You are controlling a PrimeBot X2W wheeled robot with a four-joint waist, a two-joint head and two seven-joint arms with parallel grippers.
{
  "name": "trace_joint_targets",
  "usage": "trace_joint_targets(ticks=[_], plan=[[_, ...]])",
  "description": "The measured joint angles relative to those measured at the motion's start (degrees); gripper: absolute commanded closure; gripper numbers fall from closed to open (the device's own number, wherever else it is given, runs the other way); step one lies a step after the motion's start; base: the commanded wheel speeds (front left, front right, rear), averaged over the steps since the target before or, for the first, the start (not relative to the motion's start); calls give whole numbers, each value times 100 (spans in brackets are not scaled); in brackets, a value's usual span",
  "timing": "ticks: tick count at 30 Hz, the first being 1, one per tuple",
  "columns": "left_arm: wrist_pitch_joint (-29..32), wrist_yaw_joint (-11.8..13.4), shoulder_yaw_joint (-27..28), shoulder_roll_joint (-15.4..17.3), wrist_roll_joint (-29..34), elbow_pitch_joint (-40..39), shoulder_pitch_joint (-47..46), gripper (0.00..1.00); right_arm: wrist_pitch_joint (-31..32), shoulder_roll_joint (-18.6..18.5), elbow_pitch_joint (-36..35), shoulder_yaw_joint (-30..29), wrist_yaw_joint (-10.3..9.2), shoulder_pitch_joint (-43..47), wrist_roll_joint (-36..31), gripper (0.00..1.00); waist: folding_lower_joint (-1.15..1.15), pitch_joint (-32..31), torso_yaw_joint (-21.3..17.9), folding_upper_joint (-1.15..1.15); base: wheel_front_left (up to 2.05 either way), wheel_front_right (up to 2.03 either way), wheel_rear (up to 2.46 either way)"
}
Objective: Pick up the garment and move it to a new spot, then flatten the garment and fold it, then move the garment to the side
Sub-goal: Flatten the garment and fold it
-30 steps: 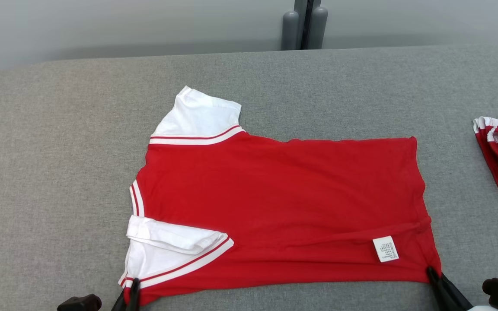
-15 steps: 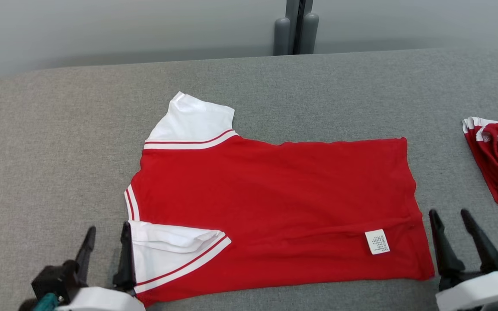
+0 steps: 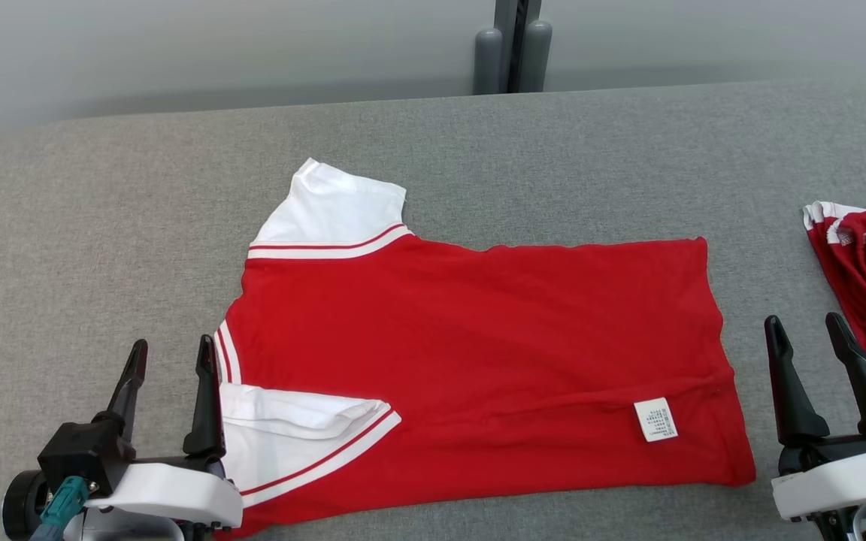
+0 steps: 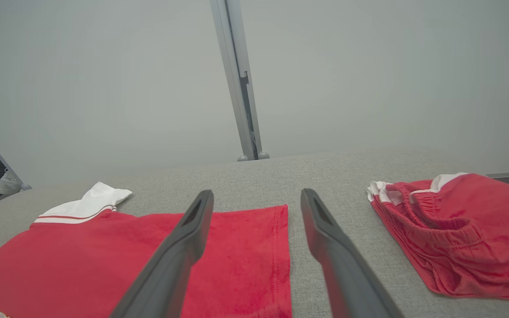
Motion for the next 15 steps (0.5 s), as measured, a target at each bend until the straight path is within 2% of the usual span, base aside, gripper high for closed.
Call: trace_joint_targets(ticks=[10, 15], plan=[[44, -41, -99, -45, -35, -198, -112, 0, 90, 57, -156, -81, 0, 6, -25, 0, 0, 170, 69, 0, 0, 0, 0], [210, -248, -220, 66, -9, -174, -980, 0, 116, 48, -324, -97, 0, -237, 9, 0, 0, 452, 67, 0, 0, 0, 0]])
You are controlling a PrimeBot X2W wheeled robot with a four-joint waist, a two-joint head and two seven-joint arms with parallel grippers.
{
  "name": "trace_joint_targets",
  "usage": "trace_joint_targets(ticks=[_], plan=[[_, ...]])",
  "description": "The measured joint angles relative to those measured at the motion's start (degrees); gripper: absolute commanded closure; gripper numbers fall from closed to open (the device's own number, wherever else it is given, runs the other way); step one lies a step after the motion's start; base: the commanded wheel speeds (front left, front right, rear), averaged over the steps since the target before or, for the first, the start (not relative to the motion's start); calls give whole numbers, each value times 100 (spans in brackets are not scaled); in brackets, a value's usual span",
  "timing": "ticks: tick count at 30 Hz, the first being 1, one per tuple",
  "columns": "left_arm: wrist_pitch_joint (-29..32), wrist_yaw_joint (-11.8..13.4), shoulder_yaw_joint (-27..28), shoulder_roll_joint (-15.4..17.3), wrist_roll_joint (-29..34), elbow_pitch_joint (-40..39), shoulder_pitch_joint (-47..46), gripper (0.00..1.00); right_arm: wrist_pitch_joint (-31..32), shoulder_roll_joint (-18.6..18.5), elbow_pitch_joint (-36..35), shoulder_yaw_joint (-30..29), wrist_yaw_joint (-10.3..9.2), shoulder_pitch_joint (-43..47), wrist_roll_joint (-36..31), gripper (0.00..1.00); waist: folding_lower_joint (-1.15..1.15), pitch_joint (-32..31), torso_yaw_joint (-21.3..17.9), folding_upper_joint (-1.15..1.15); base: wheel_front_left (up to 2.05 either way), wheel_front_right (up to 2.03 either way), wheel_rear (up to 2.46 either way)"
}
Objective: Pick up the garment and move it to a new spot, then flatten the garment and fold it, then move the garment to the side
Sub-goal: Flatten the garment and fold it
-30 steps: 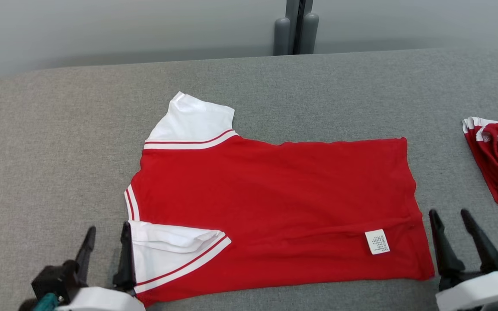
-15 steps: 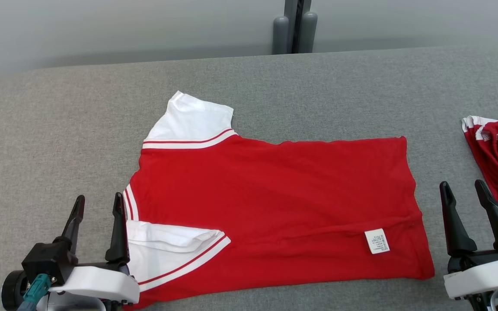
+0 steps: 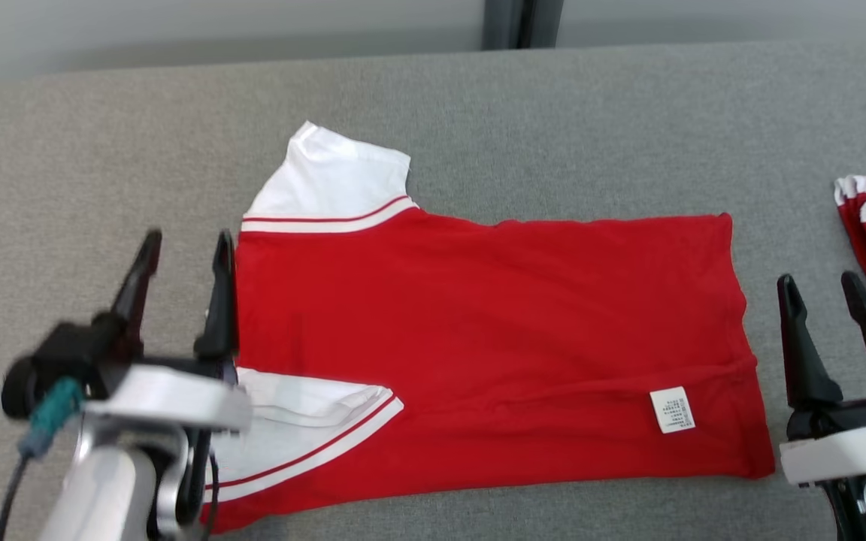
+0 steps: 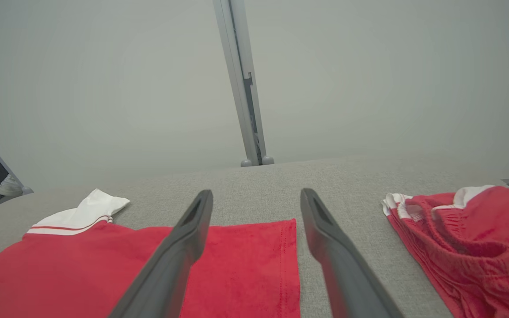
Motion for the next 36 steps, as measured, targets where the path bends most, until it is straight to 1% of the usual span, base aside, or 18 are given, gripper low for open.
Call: trace_joint_targets(ticks=[3, 6, 12, 16, 21, 24, 32, 33, 34, 35, 36], plan=[[108, -172, -76, 40, 12, 160, -743, 0, -1, -30, -55, 56, 0, -233, 15, 0, 0, 255, -36, 0, 0, 0, 0], [310, -372, -141, 67, -14, 505, -1489, 0, -10, -73, -64, 190, 0, -492, 62, 0, 0, 530, -112, 0, 0, 0, 0], [879, -868, -231, 194, -280, 1555, -2659, 0, -110, -221, 69, 472, 0, -1043, 149, 0, 0, 999, -425, 0, 0, 0, 0], [1316, -1109, -272, 326, -426, 2403, -3270, 0, -221, -249, 232, 626, 0, -1249, 199, 0, 0, 1258, -634, 0, 0, 0, 0], [1642, -1236, -265, 500, -504, 3429, -3871, 0, -341, -248, 439, 798, 0, -1441, 277, 0, 0, 1519, -840, 0, 0, 0, 0], [1642, -1262, -222, 616, -537, 3894, -4187, 0, -428, -247, 561, 848, 0, -1507, 358, 0, 0, 1641, -949, 0, 0, 0, 0], [1608, -1406, -231, 704, -657, 4808, -4760, 0, -576, -268, 798, 978, 0, -1634, 481, 0, 0, 1858, -1123, 0, 0, 0, 0], [1623, -1413, -248, 681, -694, 4884, -4809, 26, -579, -280, 818, 977, 0, -1666, 505, 0, 0, 1871, -1125, 0, 0, 0, 0], [1622, -1435, -291, 668, -710, 4934, -4842, 74, -584, -293, 836, 967, 0, -1686, 519, 0, 0, 1876, -1118, 0, 0, 0, 0], [1593, -1456, -338, 658, -710, 4985, -4879, 100, -592, -309, 854, 957, 0, -1697, 524, 0, 0, 1881, -1109, 0, 0, 0, 0], [1566, -1463, -378, 621, -710, 5023, -4909, 100, -592, -328, 872, 940, 0, -1699, 537, 0, 0, 1883, -1094, 0, 0, 0, 0]])
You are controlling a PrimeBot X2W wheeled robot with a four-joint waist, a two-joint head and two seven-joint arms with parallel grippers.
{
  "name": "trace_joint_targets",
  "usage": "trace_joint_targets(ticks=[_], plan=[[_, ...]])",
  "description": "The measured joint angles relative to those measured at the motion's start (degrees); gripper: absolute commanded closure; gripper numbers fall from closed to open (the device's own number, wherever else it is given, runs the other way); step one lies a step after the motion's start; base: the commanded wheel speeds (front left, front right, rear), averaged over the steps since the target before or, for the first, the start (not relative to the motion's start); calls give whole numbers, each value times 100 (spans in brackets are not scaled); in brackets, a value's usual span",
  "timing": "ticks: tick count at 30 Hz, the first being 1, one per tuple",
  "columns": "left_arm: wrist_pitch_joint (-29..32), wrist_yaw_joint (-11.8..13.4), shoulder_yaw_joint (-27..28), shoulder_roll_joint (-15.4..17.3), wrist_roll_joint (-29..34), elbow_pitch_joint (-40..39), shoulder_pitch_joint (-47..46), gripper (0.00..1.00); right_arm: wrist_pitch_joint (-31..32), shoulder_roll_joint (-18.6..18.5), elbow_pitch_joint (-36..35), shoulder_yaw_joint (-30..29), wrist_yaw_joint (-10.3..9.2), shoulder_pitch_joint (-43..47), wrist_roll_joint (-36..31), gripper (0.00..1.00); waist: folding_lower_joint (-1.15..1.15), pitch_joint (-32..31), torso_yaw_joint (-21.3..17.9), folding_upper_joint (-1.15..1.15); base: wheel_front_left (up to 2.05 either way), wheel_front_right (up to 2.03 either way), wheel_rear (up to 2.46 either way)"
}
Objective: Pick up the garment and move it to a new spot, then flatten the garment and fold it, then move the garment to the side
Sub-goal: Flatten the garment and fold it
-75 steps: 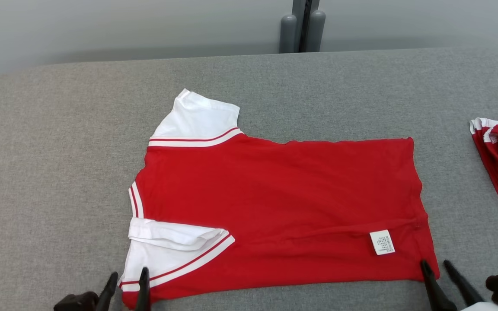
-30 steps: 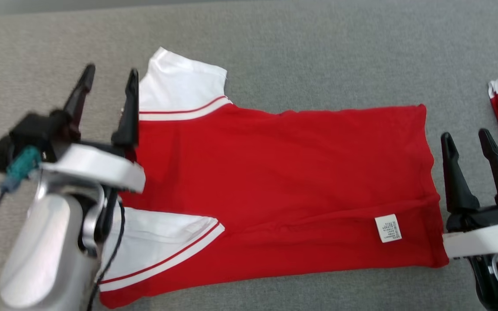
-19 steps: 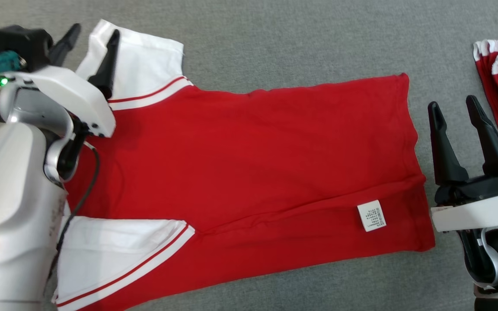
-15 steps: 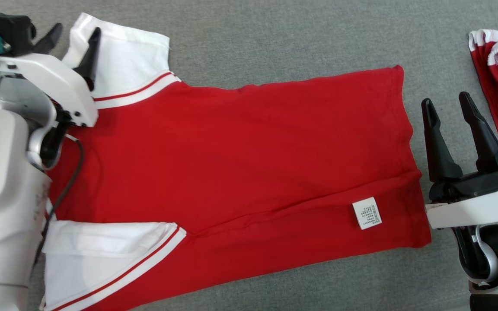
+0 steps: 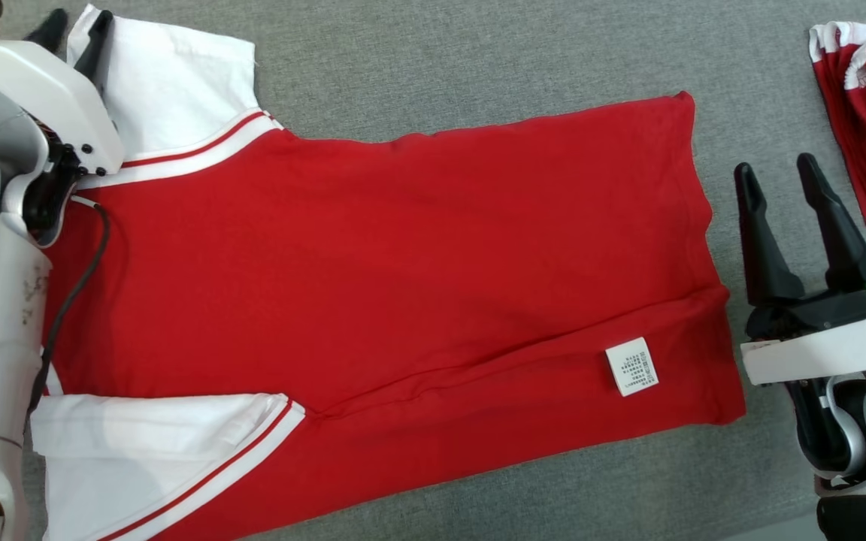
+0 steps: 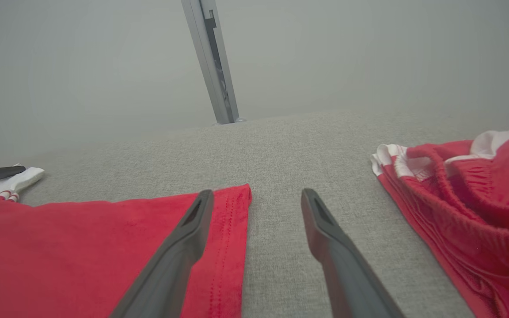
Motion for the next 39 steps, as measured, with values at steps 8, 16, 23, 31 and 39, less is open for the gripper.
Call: trace_joint_targets(ticks=[8, 16, 23, 31, 39], plan=[[-416, -49, -345, -179, 9, 160, -139, 100, 236, -219, 80, -107, 0, -291, 159, 0, 0, -6, 214, 0, 0, 0, 0], [-682, -67, -613, -381, -2, 201, -374, 100, 1074, -654, 533, 62, 0, -940, 479, 0, 0, 75, 473, 0, 0, 0, 0], [-949, -85, -787, -474, -88, 197, -487, 100, 1927, -940, 836, 272, 0, -1179, 793, 0, 0, 170, 693, 0, 0, 0, 0], [-1203, -85, -948, -468, -249, 75, -487, 100, 2816, -1161, 815, 287, 0, -1304, 1223, 90, 0, 149, 817, 0, 0, 0, 0], [-1459, -86, -978, -465, -349, -204, -495, 100, 3328, -1232, 747, 49, 1, -1533, 1658, 100, 0, 34, 945, 0, 0, 0, 0]])
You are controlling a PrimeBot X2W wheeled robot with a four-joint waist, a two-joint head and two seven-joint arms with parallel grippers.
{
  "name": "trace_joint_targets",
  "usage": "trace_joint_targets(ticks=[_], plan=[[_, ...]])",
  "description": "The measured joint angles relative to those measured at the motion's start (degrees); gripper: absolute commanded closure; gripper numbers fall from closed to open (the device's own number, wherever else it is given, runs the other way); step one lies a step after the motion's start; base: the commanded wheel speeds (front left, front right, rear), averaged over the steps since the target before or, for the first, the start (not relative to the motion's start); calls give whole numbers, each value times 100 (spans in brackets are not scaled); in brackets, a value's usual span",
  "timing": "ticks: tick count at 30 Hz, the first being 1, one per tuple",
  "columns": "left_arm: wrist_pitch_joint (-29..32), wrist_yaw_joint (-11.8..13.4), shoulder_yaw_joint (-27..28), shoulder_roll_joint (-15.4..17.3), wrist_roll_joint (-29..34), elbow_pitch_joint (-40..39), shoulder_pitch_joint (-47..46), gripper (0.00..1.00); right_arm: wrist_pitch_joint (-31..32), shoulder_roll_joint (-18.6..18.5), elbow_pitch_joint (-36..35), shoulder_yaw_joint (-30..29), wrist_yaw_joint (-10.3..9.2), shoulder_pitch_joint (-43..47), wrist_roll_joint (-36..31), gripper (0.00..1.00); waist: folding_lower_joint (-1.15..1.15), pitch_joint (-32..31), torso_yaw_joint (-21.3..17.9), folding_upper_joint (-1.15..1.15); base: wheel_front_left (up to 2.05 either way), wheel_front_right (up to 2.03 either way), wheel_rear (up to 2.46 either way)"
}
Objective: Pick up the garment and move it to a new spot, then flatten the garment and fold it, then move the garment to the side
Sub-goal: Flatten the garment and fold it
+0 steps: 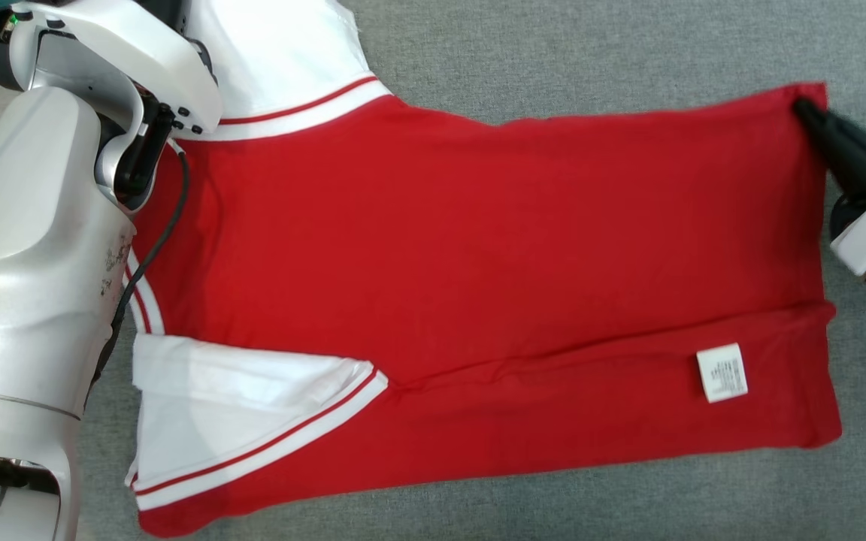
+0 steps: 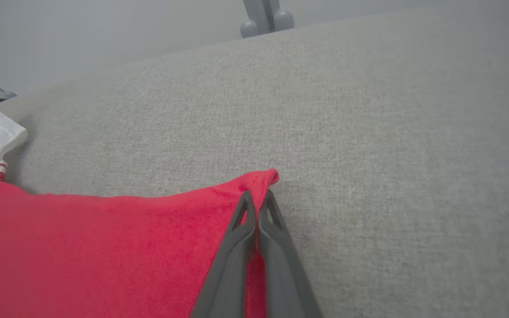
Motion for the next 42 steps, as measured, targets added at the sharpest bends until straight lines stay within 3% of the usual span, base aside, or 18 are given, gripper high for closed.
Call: trace_joint_targets(ticks=[11, 20, 25, 33, 42], plan=[[-118, 46, 100, 22, -197, -627, 62, 100, 20, -40, -101, -211, 0, -198, 441, 100, 0, -227, 149, 0, 0, 0, 0], [-156, 149, 369, 98, -667, -1923, 1075, 100, 180, 67, -360, -566, -1, 350, 1421, 100, 0, -453, 200, 0, 0, 0, 0], [-55, 388, 495, 290, -850, -3097, 1964, 100, 275, 78, -555, -815, -1, 857, 1867, 100, 0, -601, 265, 0, 0, 0, 0], [270, 845, 613, 604, -1043, -5016, 3411, 100, 182, 137, -619, -1092, -1, 1403, 2034, 100, 0, -789, 324, 0, 0, 0, 0], [494, 1403, 634, 672, -1340, -6319, 5089, 100, -223, 104, -662, -795, -1, 1763, 1872, 100, 0, -1007, 297, 0, 0, 0, 0]])
